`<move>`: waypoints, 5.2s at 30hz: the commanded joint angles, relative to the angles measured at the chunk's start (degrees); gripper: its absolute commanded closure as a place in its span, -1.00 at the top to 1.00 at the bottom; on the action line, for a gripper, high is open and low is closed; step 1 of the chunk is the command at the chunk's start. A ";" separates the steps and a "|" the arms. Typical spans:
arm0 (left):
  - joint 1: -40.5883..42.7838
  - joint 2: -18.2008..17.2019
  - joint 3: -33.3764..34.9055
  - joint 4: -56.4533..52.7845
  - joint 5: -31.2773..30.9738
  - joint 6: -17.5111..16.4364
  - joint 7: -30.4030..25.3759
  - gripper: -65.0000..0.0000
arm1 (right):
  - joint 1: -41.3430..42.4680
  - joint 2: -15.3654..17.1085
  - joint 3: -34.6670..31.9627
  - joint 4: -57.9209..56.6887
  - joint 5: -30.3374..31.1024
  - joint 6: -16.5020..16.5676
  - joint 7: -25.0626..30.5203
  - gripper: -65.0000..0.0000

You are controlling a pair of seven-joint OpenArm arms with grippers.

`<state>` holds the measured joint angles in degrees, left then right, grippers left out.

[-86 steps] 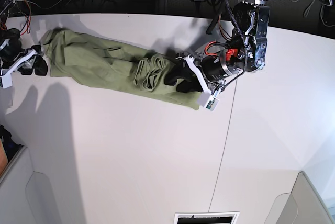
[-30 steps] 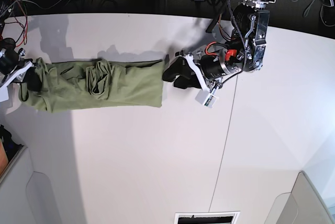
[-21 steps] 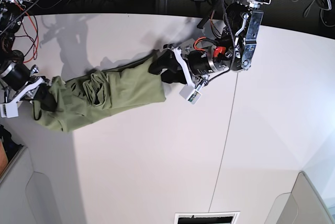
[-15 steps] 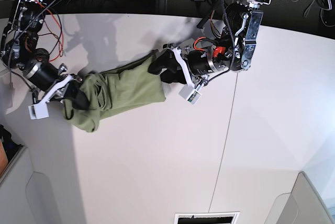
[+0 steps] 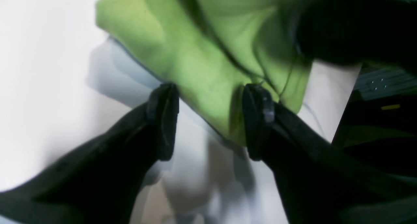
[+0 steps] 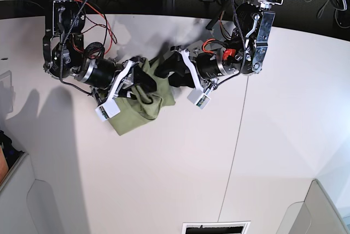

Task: Layout the t-shirt on the table in an organized manner, then fold the t-shirt properly
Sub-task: 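Fold the strip end with the right gripper toward the left gripper, then press the folded bundle with both grippers to square it, then withdraw the right gripper and flatten the bundle with the left gripper, then release the bundle and lift the left gripper away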

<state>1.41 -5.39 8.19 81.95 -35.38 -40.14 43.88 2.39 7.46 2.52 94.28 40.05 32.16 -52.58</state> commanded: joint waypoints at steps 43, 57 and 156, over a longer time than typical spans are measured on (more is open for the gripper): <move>-0.61 -10.34 -15.06 13.42 -23.28 0.14 15.63 0.05 | 12.20 7.13 2.40 9.81 -5.95 0.46 2.86 -0.05; -4.42 -6.75 -9.35 22.08 -27.41 0.14 16.55 -0.55 | 12.92 7.04 2.38 -6.71 -15.63 -0.87 17.25 -1.00; 8.52 -10.08 0.07 31.67 -11.13 0.14 5.77 -0.55 | -15.69 10.23 24.09 10.56 6.93 0.72 2.36 -1.00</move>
<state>10.59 -15.03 8.51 112.53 -45.32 -39.51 50.85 -13.54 17.04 26.26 103.72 45.67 32.34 -51.07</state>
